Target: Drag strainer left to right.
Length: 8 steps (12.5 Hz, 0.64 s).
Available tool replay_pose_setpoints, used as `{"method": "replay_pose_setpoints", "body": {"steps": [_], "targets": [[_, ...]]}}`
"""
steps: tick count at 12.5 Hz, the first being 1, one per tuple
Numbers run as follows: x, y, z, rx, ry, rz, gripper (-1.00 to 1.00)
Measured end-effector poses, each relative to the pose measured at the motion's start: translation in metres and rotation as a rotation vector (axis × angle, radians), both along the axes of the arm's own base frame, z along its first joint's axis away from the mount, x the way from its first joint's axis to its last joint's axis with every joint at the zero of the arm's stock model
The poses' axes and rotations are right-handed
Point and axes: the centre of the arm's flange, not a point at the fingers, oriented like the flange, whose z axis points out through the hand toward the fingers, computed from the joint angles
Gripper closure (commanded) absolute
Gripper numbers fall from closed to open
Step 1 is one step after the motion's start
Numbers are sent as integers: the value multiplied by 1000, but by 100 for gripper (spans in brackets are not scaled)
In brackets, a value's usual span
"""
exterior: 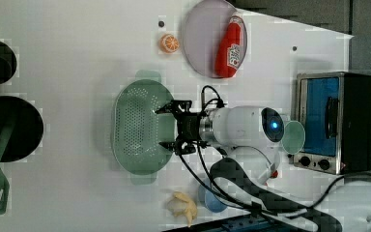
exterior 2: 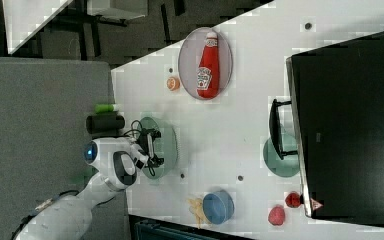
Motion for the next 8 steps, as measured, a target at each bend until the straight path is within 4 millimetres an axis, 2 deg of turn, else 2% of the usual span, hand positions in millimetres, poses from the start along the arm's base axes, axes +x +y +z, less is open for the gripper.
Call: {"method": "replay_pose_setpoints", "body": {"steps": [3, 8], "targets": [[1, -3, -18, -27, -8, -7, -100], [-9, -6, -27, -53, -12, -3, -100]]}}
